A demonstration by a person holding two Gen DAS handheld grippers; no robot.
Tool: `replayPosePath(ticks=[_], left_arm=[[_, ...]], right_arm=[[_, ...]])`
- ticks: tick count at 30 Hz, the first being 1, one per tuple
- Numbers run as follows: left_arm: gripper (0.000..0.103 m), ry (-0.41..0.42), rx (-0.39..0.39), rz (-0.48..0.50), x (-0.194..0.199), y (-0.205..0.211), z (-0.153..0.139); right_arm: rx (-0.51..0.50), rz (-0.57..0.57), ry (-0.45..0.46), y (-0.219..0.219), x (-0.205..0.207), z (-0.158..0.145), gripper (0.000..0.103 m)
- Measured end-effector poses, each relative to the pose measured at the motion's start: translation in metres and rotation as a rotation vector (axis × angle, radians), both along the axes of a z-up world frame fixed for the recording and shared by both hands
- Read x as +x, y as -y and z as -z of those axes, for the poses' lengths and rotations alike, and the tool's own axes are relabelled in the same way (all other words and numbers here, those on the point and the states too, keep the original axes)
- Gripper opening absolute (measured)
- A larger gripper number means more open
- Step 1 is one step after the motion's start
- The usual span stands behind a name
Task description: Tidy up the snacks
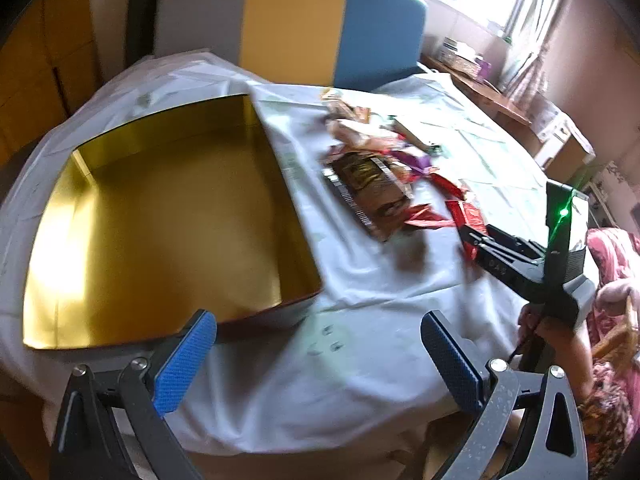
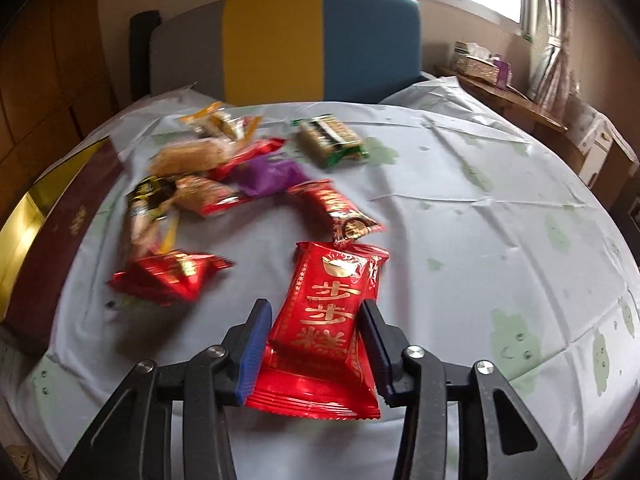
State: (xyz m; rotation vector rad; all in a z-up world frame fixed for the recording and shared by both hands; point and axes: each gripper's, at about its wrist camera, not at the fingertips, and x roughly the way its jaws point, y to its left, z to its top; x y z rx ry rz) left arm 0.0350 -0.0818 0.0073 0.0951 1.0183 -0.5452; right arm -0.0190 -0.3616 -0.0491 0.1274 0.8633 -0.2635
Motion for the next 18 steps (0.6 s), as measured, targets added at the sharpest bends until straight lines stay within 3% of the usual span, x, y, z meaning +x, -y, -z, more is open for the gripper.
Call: replayPosePath(ticks=[8,12,14,18], left_arm=[[0.102,-0.030,-0.055,0.060,0.026,0.066,-0.007],[0.100,-0.003,-0.022,0.096,0.039,0.103,-0.007],[0.080,-0.002,-0.008,0.109,0.049,0.120,-0.002],[0.068,-0.060,0.008,0.156,0.062,0.148,0.020]], right_arm=[[-0.024,0.004,0.080,0.014,-0.012,0.008,0.046],[0.001,0.014,0.100,0.017,-0.013,0.009,0.046],[0.032,0.018,0.113,0.022,-0.015,0.010,0.047],[0.071,0.030,0.125,0.028,-0.015,0.012,0.049]])
